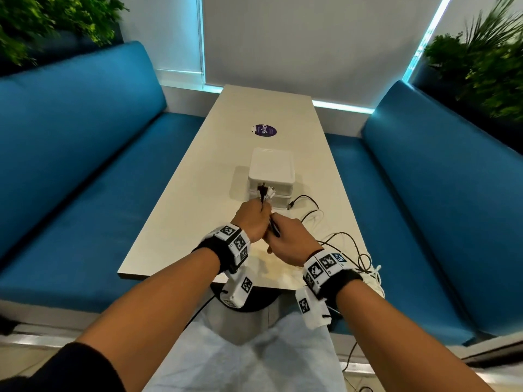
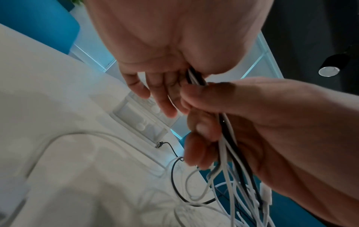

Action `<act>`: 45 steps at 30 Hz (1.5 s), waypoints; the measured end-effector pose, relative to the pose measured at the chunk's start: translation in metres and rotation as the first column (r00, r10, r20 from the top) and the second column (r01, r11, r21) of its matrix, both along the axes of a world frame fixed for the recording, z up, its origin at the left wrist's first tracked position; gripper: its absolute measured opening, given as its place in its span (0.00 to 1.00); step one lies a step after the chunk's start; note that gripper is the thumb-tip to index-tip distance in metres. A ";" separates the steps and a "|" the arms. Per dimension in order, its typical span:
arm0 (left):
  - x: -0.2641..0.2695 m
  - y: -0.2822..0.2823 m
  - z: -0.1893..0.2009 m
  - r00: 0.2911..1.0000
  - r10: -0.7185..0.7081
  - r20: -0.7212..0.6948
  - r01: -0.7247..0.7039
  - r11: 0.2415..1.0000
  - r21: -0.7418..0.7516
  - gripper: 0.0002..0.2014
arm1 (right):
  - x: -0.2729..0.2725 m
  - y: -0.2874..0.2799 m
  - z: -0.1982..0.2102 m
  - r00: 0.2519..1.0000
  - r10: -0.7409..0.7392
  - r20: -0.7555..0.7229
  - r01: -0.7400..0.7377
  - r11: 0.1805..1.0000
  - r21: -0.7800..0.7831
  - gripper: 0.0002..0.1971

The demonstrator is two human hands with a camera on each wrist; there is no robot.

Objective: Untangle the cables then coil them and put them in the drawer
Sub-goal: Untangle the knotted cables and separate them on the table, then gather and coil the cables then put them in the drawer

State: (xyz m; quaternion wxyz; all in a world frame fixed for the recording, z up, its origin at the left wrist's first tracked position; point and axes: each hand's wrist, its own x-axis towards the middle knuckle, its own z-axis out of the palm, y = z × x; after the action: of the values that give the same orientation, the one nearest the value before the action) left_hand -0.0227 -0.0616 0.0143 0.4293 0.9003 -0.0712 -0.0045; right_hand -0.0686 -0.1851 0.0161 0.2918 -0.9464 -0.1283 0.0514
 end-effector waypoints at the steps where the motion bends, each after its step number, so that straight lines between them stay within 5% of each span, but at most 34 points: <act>1: 0.003 0.002 0.000 1.000 0.008 0.007 -0.008 1.000 -0.003 0.22 | 0.002 -0.003 0.004 1.000 -0.003 -0.018 0.002 0.999 -0.036 0.06; 12: 0.030 0.079 0.000 0.940 0.338 0.045 -0.335 0.940 -0.067 0.28 | 0.004 -0.043 -0.015 0.987 -0.084 -0.134 0.023 0.913 -0.407 0.11; 15: 0.029 0.076 0.003 0.945 0.326 -0.029 -0.311 0.867 -0.389 0.25 | 0.004 -0.042 -0.020 0.976 -0.118 -0.181 0.027 0.897 -0.440 0.11; 17: 0.026 0.060 0.014 0.956 0.260 -0.138 -0.282 0.678 -0.679 0.17 | 0.004 -0.038 -0.021 0.972 -0.120 -0.203 0.021 0.902 -0.431 0.11; 19: 0.025 0.048 0.029 0.959 0.209 -0.192 -0.279 0.574 -0.770 0.15 | 0.003 -0.037 -0.021 0.974 -0.118 -0.194 0.022 0.899 -0.437 0.10; 20: 0.025 0.044 0.035 0.963 0.184 -0.200 -0.270 0.600 -0.753 0.15 | 0.003 -0.039 -0.021 0.978 -0.116 -0.174 0.026 0.892 -0.452 0.10; 23: 0.027 0.050 0.026 0.980 0.111 -0.167 -0.185 0.817 -0.546 0.14 | 0.005 -0.045 -0.017 0.988 -0.098 -0.116 0.025 0.860 -0.510 0.08; 26: 0.014 0.059 0.015 0.998 -0.069 0.015 0.069 0.997 -0.032 0.11 | 0.006 -0.052 -0.011 0.989 -0.075 -0.124 -0.003 0.843 -0.537 0.06; 28: 0.002 0.061 0.014 0.956 -0.288 0.062 0.252 0.908 0.334 0.14 | 0.006 -0.056 -0.008 0.988 -0.059 -0.142 -0.033 0.821 -0.569 0.05; 32: -0.002 0.063 0.020 0.879 -0.474 -0.045 0.321 0.519 0.793 0.22 | 0.010 -0.056 0.005 0.985 -0.072 -0.157 -0.042 0.780 -0.624 0.13; 35: 0.011 0.066 0.032 0.898 -0.435 -0.071 0.266 0.407 0.874 0.15 | 0.017 -0.044 0.019 0.997 -0.026 -0.068 -0.023 0.766 -0.642 0.16; 40: 0.022 0.092 0.043 0.941 -0.333 0.053 0.137 0.521 0.842 0.10 | 0.022 -0.033 0.025 0.966 -0.040 -0.255 -0.081 0.890 -0.448 0.43; 45: 0.021 0.098 0.033 0.945 -0.303 0.126 0.078 0.580 0.811 0.08 | 0.023 -0.034 -0.001 0.969 0.011 -0.245 -0.047 0.988 -0.144 0.09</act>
State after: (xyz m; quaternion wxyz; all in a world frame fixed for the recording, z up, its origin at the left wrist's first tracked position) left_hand -0.0016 0.0365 0.0469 -0.0329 0.9761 -0.2124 0.0315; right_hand -0.0452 -0.2188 0.0156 0.2331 -0.9501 -0.1012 0.1808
